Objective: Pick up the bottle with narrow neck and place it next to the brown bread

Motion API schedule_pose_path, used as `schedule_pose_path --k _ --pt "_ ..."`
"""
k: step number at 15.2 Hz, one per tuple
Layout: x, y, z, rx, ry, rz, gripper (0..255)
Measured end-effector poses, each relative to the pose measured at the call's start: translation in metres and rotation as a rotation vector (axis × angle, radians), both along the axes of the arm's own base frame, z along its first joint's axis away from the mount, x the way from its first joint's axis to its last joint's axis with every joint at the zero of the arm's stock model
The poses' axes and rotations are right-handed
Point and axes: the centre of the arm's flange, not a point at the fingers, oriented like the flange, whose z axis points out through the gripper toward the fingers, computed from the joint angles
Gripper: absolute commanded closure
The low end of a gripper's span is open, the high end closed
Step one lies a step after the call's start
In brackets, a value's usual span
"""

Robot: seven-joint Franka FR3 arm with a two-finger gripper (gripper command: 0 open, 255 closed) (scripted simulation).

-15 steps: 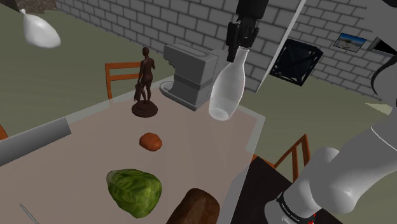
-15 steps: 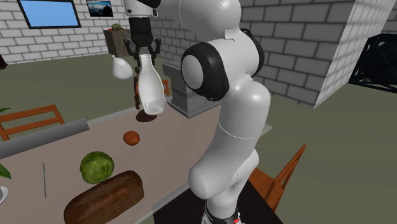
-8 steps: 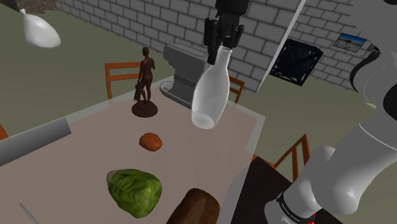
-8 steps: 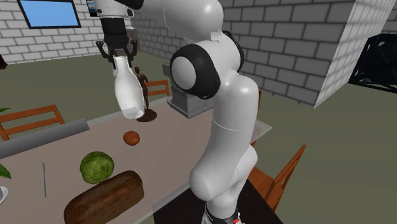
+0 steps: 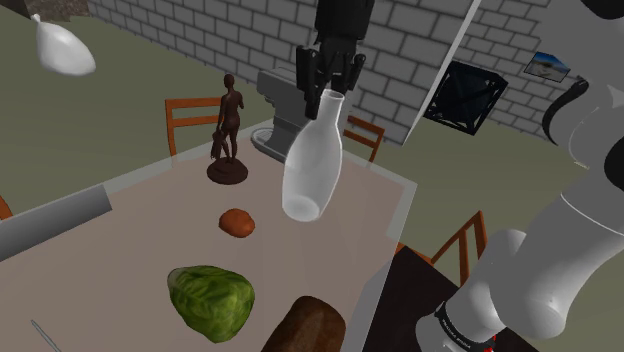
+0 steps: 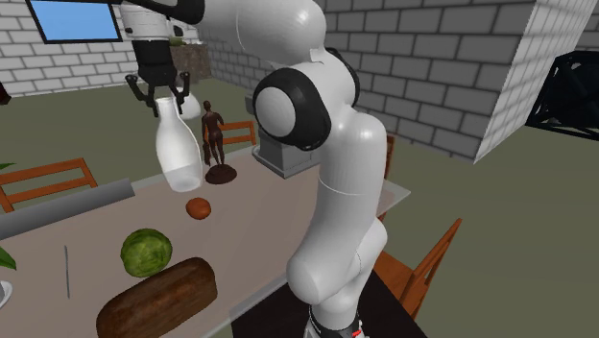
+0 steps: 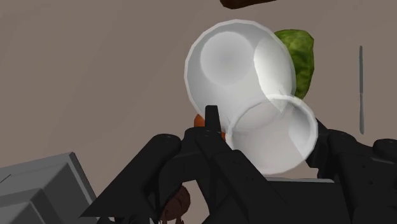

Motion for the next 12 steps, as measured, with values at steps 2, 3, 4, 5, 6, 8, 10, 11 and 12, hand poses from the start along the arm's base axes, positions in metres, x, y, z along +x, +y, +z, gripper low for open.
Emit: schedule_pose_path --k 2,3,4,5,6,8,10,11,12 --pt "0.000 0.001 -0.010 0.000 0.000 0.000 255" --pt "0.000 0.001 -0.016 0.000 0.000 0.000 255" --pt "0.000 0.001 -0.022 0.000 0.000 0.000 255" --pt "0.000 0.000 -0.027 0.000 0.000 0.000 255" --pt "0.000 -0.001 -0.032 0.000 0.000 0.000 255" --pt "0.000 0.000 -0.041 0.000 0.000 0.000 255" --pt "-0.001 0.000 -0.052 0.000 0.000 0.000 255" --pt "-0.001 0.000 -0.057 0.000 0.000 0.000 255" --pt "-0.001 0.000 -0.062 0.000 0.000 0.000 255"
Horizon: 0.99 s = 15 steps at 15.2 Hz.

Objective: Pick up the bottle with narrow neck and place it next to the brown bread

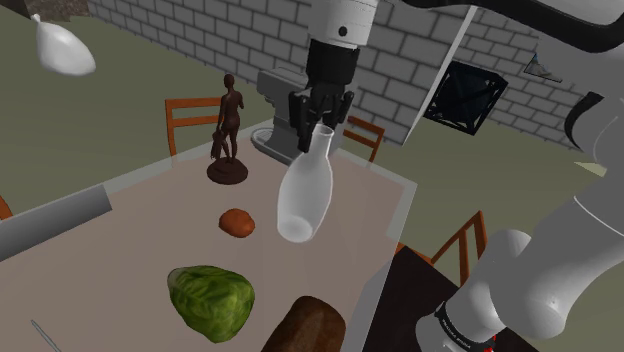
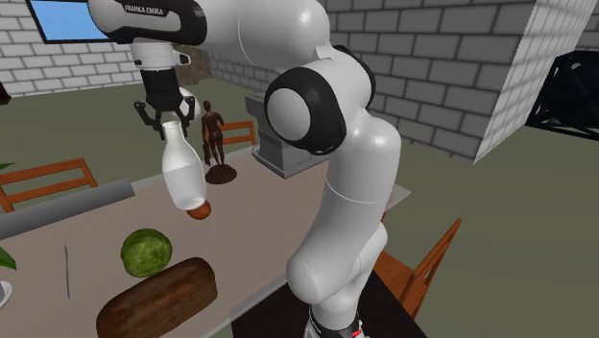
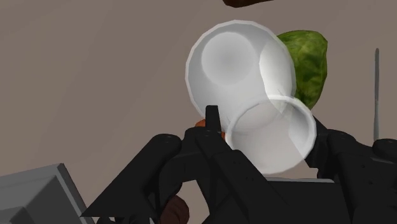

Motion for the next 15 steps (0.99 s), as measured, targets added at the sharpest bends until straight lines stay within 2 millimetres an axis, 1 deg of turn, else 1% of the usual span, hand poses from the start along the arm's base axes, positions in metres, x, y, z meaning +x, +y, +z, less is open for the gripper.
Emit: schedule_pose_path --k 4,15 --pt "0.002 0.000 -0.022 0.000 0.000 0.000 255" --pt "0.000 0.000 -0.081 0.000 0.000 0.000 255"
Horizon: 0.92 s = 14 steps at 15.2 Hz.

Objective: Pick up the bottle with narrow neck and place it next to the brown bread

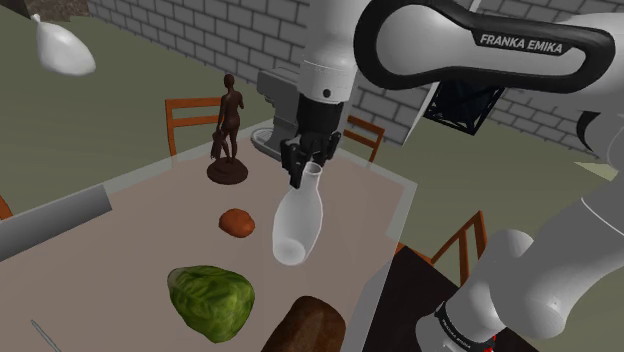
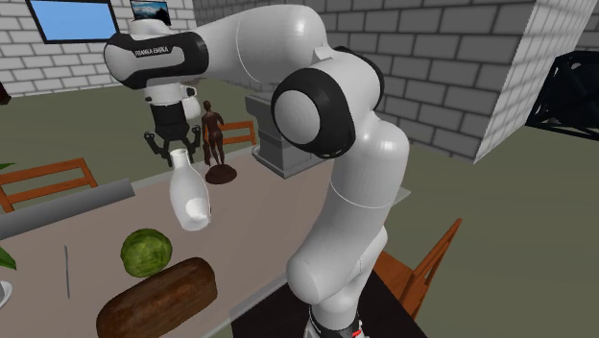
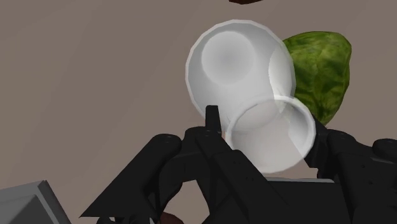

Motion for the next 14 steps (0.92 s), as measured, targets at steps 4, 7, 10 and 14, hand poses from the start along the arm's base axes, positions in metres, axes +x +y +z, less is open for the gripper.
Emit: schedule_pose_path --k 4,7,10,14 --pt "0.002 -0.001 -0.021 0.000 0.000 0.000 255" --pt "0.001 0.001 -0.037 0.000 0.000 0.000 255" --pt "0.002 -0.001 -0.052 0.000 0.000 0.000 255" --pt "0.002 -0.001 -0.073 0.000 0.000 0.000 255"
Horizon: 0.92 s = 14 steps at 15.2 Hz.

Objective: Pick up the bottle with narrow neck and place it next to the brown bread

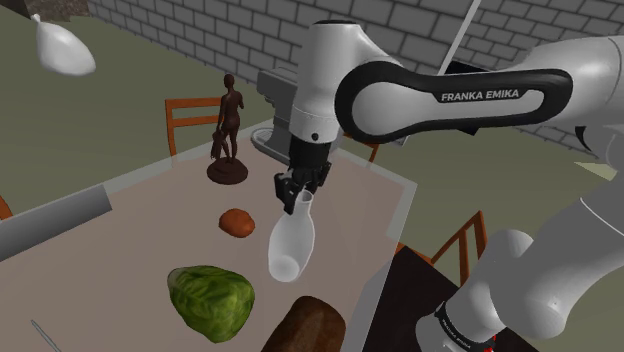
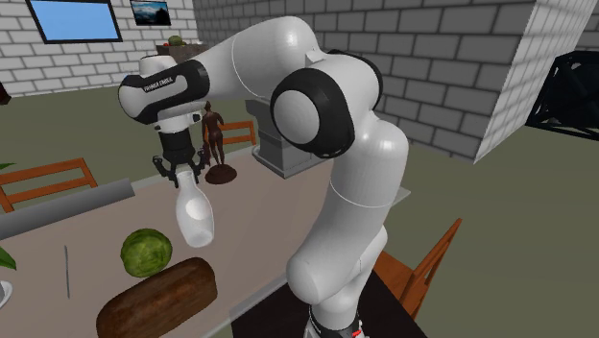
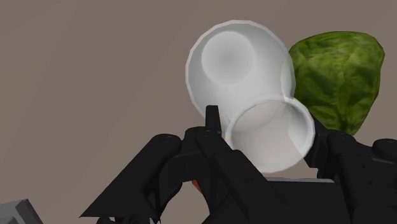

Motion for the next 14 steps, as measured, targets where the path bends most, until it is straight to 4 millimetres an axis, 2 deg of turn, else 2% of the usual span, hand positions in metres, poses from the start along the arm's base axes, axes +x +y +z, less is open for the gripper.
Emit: schedule_pose_path --k 12,14 --pt "0.000 0.001 -0.065 0.000 0.000 0.000 255" --pt "0.000 0.000 -0.071 0.000 0.000 0.000 255"
